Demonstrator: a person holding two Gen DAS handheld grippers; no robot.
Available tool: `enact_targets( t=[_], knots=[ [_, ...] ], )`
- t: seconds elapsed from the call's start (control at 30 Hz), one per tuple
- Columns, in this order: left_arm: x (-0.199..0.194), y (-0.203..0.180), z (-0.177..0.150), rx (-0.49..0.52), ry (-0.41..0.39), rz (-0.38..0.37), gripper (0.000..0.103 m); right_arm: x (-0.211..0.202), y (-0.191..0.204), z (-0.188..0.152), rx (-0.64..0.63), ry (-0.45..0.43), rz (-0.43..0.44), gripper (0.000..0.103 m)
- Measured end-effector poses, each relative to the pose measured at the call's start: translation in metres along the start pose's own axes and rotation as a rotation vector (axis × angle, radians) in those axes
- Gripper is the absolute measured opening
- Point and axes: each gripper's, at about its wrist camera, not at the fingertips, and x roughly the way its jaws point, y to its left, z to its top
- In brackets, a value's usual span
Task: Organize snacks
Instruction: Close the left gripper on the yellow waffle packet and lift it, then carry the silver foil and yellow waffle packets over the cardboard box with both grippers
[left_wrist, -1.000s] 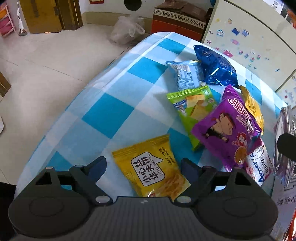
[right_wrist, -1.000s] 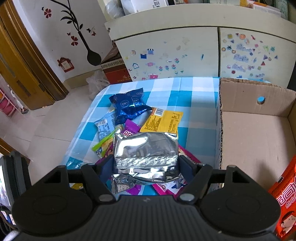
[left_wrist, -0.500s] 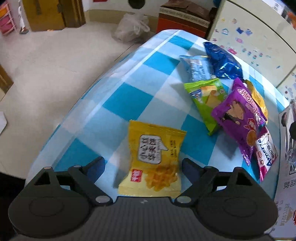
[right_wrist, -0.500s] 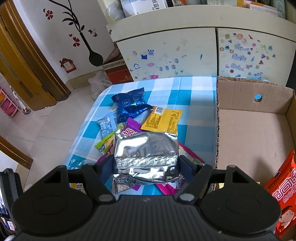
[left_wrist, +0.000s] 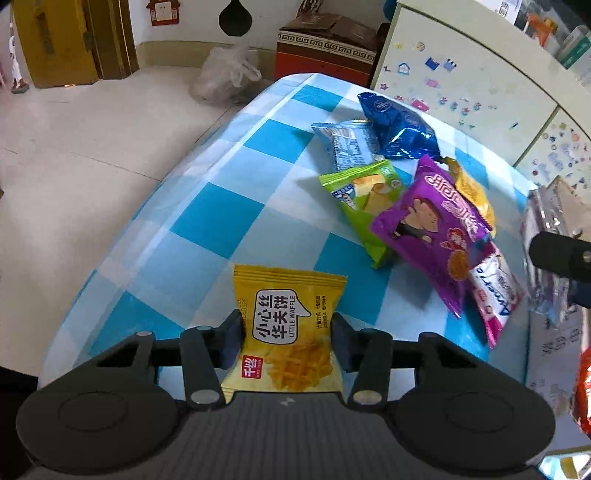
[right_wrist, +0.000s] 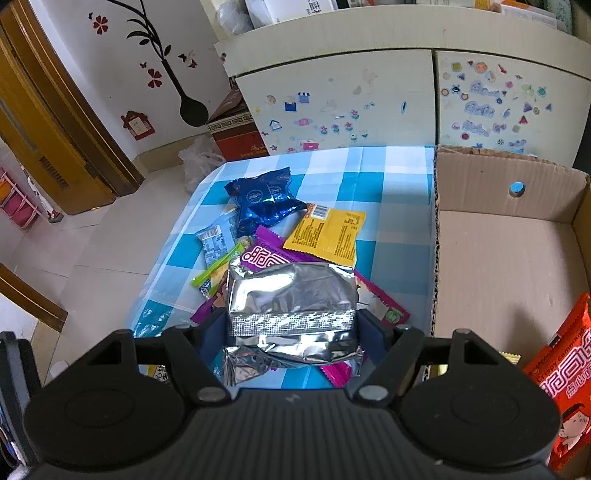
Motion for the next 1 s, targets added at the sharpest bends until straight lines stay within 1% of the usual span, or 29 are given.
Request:
enact_targets(
  t=[0.2, 0.47, 0.8, 1.0],
  knots=[
    [-0.018, 0.003, 0.0, -0.043, -0.023, -0.039, 0.054, -0.007, -0.002, -0.002, 0.011, -0.003, 0.018, 0.075],
    [-0.044, -0.005, 0.002, -0.022, -0.081, -0.08, 0.054, -0.03, -0.003, -0.006, 0.006, -0.04, 0.037, 0.075],
    [-0.075, -0.025, 0.001, 0.013, -0.144, -0.149, 0.054, -0.077, -0.018, -0.011, 0.04, -0.136, 0.051, 0.075],
    [-0.088, -0.045, -0.002, 0.047, -0.157, -0.189, 0.054, -0.102, -0.033, -0.013, 0.067, -0.191, 0.025, 0.075]
  ],
)
